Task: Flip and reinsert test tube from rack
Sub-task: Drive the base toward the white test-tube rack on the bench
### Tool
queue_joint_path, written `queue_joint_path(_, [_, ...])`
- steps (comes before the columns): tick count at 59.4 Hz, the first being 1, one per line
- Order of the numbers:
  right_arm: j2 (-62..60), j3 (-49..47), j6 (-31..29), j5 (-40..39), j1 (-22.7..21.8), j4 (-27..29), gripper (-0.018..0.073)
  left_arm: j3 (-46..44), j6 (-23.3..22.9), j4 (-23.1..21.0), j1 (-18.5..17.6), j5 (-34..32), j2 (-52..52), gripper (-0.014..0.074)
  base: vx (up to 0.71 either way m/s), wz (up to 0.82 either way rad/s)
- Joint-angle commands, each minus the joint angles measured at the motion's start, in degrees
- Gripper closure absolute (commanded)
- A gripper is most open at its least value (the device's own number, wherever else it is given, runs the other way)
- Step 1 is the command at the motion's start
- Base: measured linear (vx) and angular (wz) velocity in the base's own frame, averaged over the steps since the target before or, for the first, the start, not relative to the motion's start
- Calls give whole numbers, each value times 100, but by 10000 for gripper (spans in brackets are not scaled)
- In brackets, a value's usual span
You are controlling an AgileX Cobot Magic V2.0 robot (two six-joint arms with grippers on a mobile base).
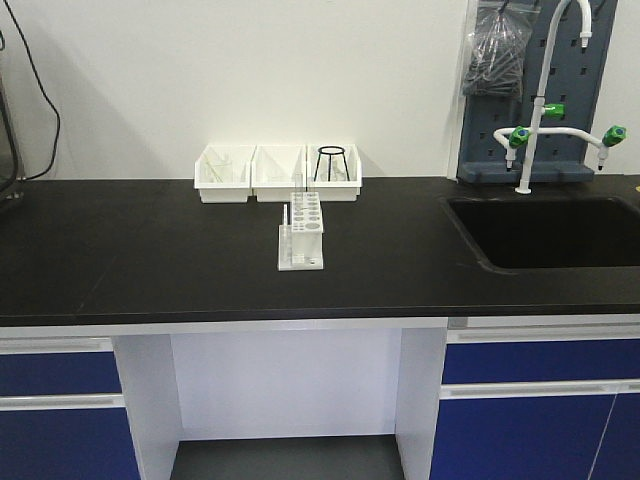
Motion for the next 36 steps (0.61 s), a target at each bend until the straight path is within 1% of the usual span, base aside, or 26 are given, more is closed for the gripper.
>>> queue_joint_path(1, [-57, 14, -31, -463, -43, -33, 570, -34, -13, 0, -1, -464, -43, 602, 0, 0])
queue_joint_path(36, [-57, 14, -31, -463, -43, -33, 570, -34, -13, 0, -1, -464, -43, 602, 0, 0])
